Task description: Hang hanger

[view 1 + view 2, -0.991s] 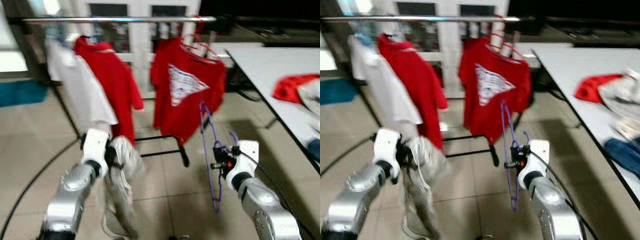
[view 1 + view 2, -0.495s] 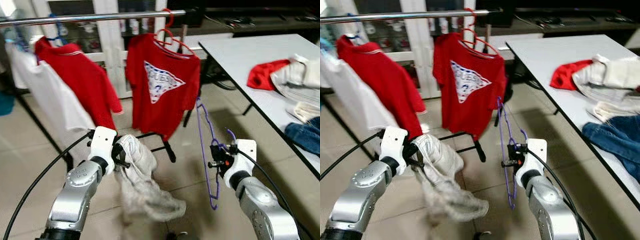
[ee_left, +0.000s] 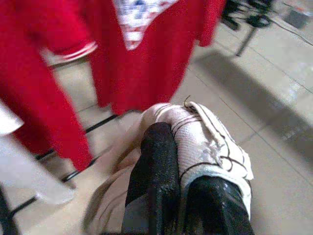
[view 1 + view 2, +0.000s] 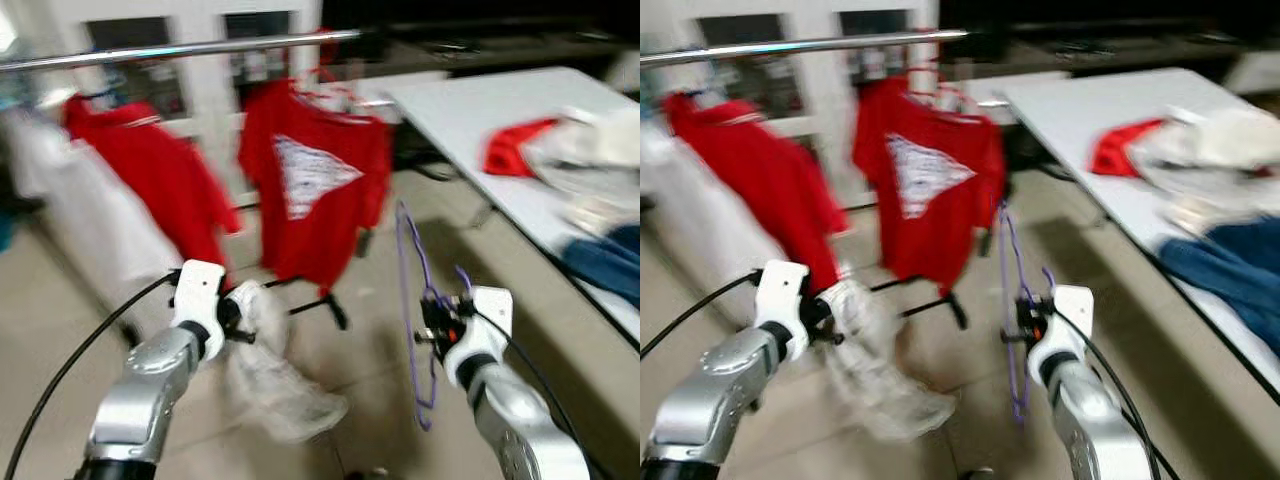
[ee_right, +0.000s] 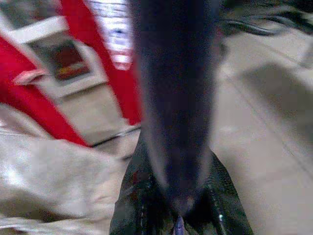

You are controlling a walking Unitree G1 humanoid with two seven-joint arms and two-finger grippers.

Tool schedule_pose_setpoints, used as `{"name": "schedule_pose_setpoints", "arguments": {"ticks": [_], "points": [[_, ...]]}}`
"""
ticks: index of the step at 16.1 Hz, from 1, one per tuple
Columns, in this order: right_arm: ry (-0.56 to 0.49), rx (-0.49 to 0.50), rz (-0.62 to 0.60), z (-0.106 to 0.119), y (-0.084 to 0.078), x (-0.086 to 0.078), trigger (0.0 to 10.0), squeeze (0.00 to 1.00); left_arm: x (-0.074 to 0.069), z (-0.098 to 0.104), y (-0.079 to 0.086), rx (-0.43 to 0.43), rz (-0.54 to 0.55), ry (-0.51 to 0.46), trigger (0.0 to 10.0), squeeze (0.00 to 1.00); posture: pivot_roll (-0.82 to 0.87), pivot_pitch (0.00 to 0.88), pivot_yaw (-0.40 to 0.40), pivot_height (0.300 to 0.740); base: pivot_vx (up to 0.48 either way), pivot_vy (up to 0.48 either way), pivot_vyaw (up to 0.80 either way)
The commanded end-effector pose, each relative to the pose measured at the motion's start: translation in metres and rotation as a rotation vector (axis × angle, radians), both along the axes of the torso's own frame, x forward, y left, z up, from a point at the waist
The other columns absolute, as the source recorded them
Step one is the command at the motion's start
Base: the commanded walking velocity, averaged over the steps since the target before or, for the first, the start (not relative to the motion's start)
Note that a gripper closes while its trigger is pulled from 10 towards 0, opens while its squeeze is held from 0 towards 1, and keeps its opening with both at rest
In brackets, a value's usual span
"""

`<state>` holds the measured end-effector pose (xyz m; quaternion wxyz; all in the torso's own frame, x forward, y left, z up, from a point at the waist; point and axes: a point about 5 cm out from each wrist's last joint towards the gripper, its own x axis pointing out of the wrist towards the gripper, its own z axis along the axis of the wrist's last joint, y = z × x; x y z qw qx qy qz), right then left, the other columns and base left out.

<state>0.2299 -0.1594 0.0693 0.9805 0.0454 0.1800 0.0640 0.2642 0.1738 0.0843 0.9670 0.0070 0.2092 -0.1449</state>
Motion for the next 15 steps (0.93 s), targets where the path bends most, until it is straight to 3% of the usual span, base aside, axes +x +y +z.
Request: {"name": "schedule_pose_setpoints", "arguments": {"ticks": [1, 4, 7, 10, 13, 15], "points": [[-0.026, -0.005, -0.02, 0.007, -0.003, 0.006, 10.0, 0.0, 0.006, 0.018, -0.012, -0.011, -0.069, -0.114, 10.0, 0.0, -0.02, 0.0, -0.024, 0.74, 0.0, 0.0, -0.8], [-0.056, -0.009, -0.013, 0.015, -0.003, 0.014, 10.0, 0.0, 0.014, 0.026, -0.009, -0.021, -0.02, -0.139, 10.0, 0.0, -0.02, 0.034, -0.012, 0.74, 0.0, 0.0, -0.8], [-0.003, -0.03, -0.022, 0.002, -0.005, 0.002, 10.0, 0.0, 0.003, 0.022, 0.0, -0.021, 0.046, -0.104, 10.0, 0.0, -0.01, 0.042, -0.036, 0.74, 0.0, 0.0, -0.53], [-0.036, -0.018, -0.007, 0.011, 0.0, 0.013, 10.0, 0.0, 0.011, 0.03, -0.007, -0.012, 0.012, -0.166, 10.0, 0.0, -0.01, 0.061, -0.023, 0.74, 0.0, 0.0, -0.53], [-0.018, -0.029, -0.043, 0.006, -0.008, 0.007, 10.0, 0.0, 0.005, 0.027, -0.005, -0.042, -0.023, -0.095, 10.0, 0.0, -0.02, 0.061, -0.011, 0.74, 0.0, 0.0, -0.8], [-0.018, -0.026, -0.043, 0.007, -0.005, 0.004, 10.0, 0.0, 0.012, 0.028, -0.004, -0.058, 0.013, -0.095, 10.0, 0.0, -0.04, 0.046, -0.005, 0.74, 0.0, 0.0, -0.8]]}}
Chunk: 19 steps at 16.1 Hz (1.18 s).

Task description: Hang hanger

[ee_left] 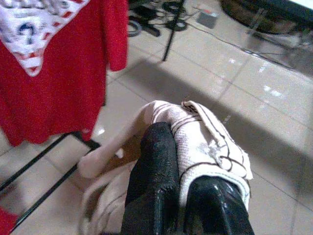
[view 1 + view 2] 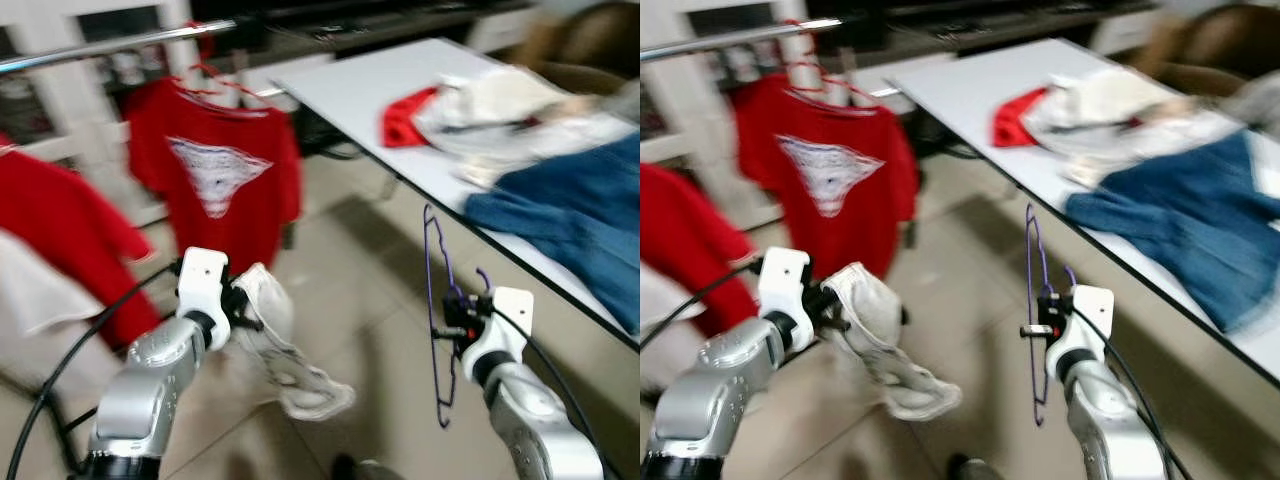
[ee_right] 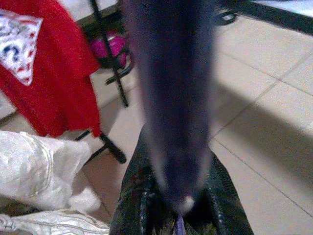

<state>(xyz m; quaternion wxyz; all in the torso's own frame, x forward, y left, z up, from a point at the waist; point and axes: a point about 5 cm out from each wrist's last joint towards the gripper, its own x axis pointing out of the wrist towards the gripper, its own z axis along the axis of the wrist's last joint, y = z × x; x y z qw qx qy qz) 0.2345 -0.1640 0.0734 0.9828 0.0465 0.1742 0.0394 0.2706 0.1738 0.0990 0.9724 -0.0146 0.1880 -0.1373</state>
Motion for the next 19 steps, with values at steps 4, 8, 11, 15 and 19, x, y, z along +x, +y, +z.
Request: {"name": "schedule_pose_setpoints", "arguments": {"ticks": [4, 8, 11, 15, 19], "points": [[-0.018, -0.027, 0.013, 0.005, -0.002, 0.004, 10.0, 0.0, 0.011, 0.014, -0.004, 0.064, 0.01, -0.101, 10.0, 0.0, -0.03, 0.047, -0.02, 0.74, 0.0, 0.0, -0.8], [-0.017, -0.042, 0.05, 0.002, 0.0, 0.015, 10.0, 0.0, 0.011, 0.018, -0.009, 0.056, 0.009, -0.155, 10.0, 0.0, -0.02, 0.042, -0.05, 0.74, 0.0, 0.0, -0.8], [-0.013, -0.047, 0.056, 0.002, 0.0, 0.02, 10.0, 0.0, 0.008, 0.017, -0.007, 0.05, 0.013, -0.161, 10.0, 0.0, -0.02, 0.041, -0.057, 0.74, 0.0, 0.0, -0.8], [-0.026, -0.063, 0.056, 0.004, 0.0, 0.021, 10.0, 0.0, 0.013, 0.018, -0.013, 0.065, 0.001, -0.182, 10.0, 0.0, -0.03, 0.036, -0.052, 0.74, 0.0, 0.0, -0.2], [-0.07, -0.129, 0.076, 0.005, -0.005, 0.016, 10.0, 0.0, 0.012, 0.016, -0.016, 0.064, -0.011, -0.176, 10.0, 0.0, -0.04, 0.045, -0.038, 0.74, 0.0, -0.344, -0.2]]}}
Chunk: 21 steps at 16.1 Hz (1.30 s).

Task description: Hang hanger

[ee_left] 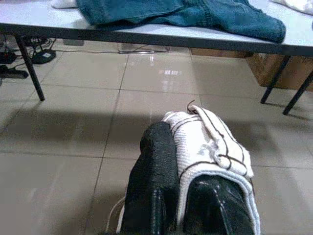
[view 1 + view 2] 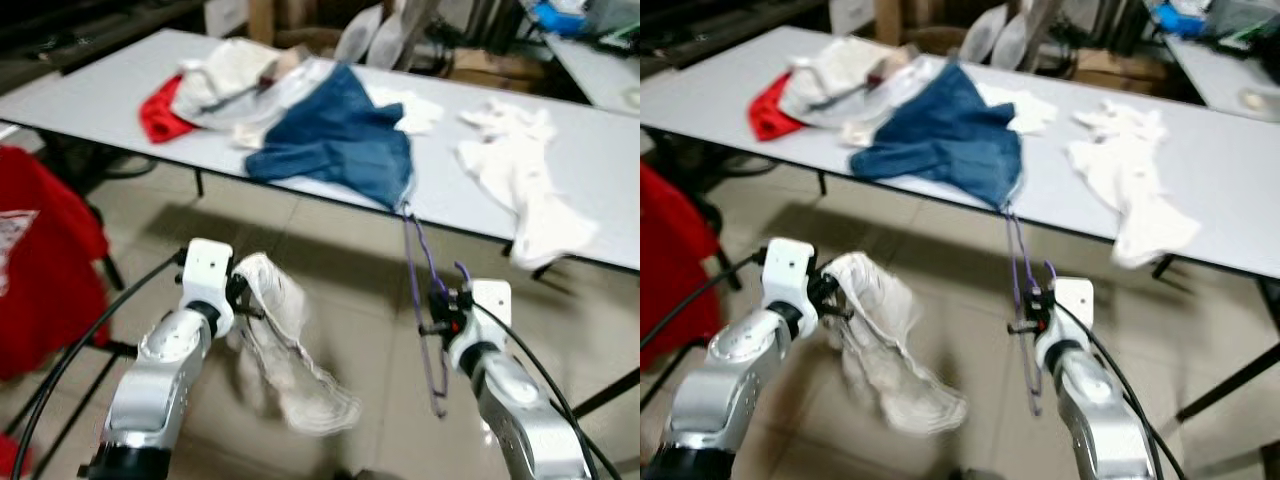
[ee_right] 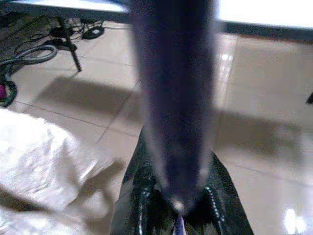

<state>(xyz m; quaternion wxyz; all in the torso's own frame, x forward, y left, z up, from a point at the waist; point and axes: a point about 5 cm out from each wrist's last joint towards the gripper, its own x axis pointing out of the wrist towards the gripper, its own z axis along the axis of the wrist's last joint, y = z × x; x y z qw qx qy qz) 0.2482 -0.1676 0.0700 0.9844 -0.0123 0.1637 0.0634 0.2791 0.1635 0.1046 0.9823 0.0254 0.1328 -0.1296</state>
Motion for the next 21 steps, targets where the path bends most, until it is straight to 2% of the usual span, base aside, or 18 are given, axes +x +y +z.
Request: {"name": "schedule_pose_setpoints", "arguments": {"ticks": [1, 10, 15, 18, 21], "points": [[-0.045, -0.029, 0.017, 0.0081, -0.001, 0.0009, 10.0, 0.0, 0.0036, 0.0101, -0.0055, 0.0, -0.019, -0.053, 10.0, 0.0, -0.04, 0.048, -0.035, 0.74, 0.0, -0.375, 0.0], [-0.065, 0.001, 0.05, 0.0115, 0.0055, -0.0046, 10.0, 0.0, 0.0043, 0.008, -0.0068, 0.029, -0.043, -0.058, 10.0, 0.0, -0.04, 0.027, -0.036, 0.74, 0.0, -0.374, 0.0], [-0.048, 0.001, 0.062, 0.0108, 0.006, -0.0076, 10.0, 0.0, 0.0033, 0.0064, -0.0089, 0.036, -0.06, -0.062, 10.0, 0.0, -0.05, 0.014, -0.034, 0.74, 0.0, -0.34, -0.8], [-0.042, 0.003, 0.062, 0.0119, 0.0059, -0.0067, 10.0, 0.0, 0.0034, 0.0057, -0.0098, 0.024, -0.065, -0.058, 10.0, 0.0, -0.05, 0.002, -0.033, 0.74, 0.0, 0.0, -0.8], [-0.037, 0.002, 0.068, 0.0124, 0.0067, -0.0069, 10.0, 0.0, 0.0064, 0.0087, -0.0105, 0.061, -0.089, -0.081, 10.0, 0.0, -0.05, 0.0, -0.033, 0.74, 0.0, 0.0, -0.8]]}}
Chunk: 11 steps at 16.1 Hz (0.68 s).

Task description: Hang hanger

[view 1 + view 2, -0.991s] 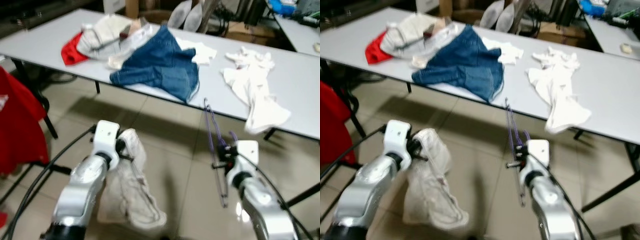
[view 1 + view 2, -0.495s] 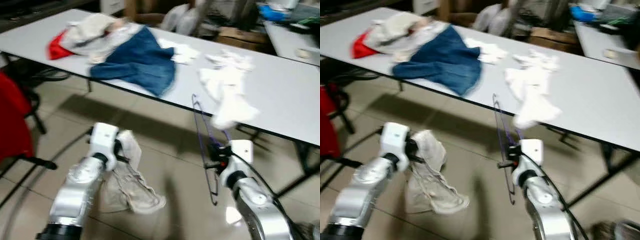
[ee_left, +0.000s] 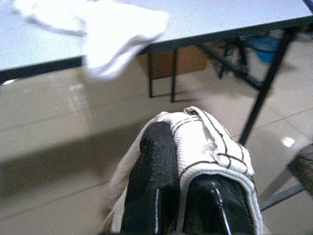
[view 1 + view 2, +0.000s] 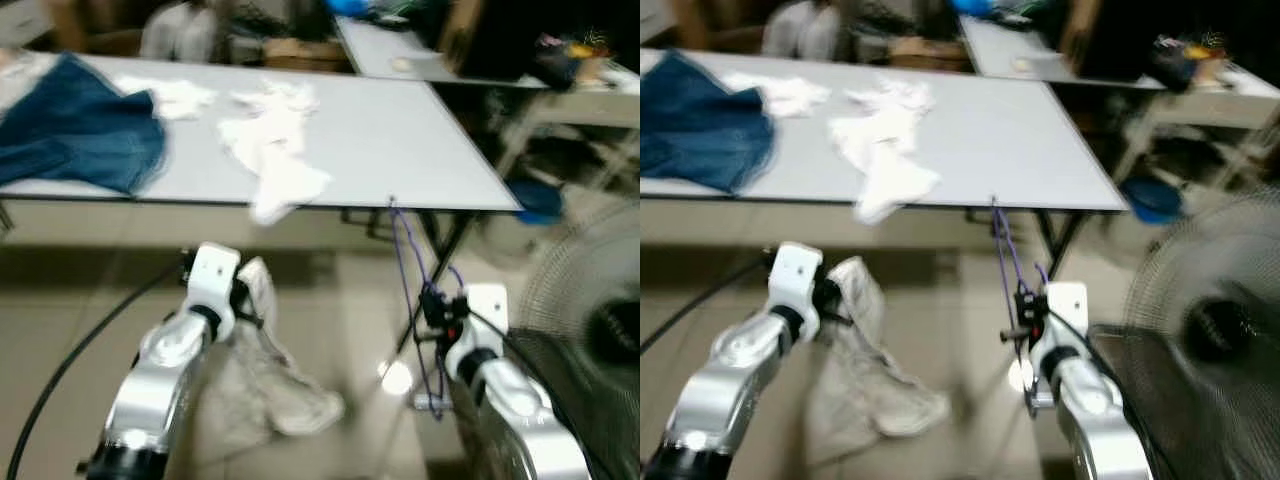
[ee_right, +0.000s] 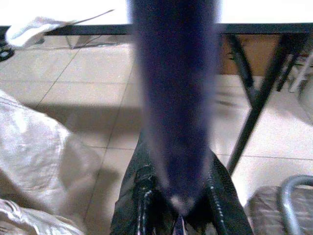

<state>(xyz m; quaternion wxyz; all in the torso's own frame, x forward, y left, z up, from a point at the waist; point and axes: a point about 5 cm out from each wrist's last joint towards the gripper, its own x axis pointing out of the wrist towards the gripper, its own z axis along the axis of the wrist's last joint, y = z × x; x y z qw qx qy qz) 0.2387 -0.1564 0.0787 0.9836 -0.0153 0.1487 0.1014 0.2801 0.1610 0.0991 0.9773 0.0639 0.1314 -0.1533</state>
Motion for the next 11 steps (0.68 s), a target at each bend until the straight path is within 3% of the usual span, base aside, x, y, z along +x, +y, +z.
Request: {"name": "schedule_pose_setpoints", "arguments": {"ticks": [1, 5, 6, 11], "points": [[-0.012, -0.012, -0.002, 0.005, -0.005, 0.003, 10.0, 0.0, 0.007, 0.015, -0.007, -0.009, -0.028, -0.073, 10.0, 0.0, -0.05, 0.0, -0.032, 0.74, 0.0, 0.0, -0.8], [-0.08, -0.023, 0.117, 0.02, -0.003, 0.004, 10.0, 0.0, 0.017, 0.032, 0.0, 0.003, 0.024, -0.161, 10.0, 0.0, -0.05, 0.0, -0.025, 0.74, 0.0, 0.0, -0.16], [-0.129, -0.025, 0.218, 0.035, -0.001, 0.004, 10.0, 0.0, 0.023, 0.046, 0.001, -0.002, -0.005, -0.204, 10.0, 0.0, -0.06, 0.0, -0.024, 0.74, 0.0, 0.0, 0.0], [-0.235, -0.024, 0.37, 0.074, -0.007, 0.006, 10.0, 0.0, 0.045, 0.08, -0.002, -0.033, -0.056, -0.278, 10.0, 0.0, -0.05, 0.0, -0.025, 0.74, 0.314, 0.0, 0.0]]}}
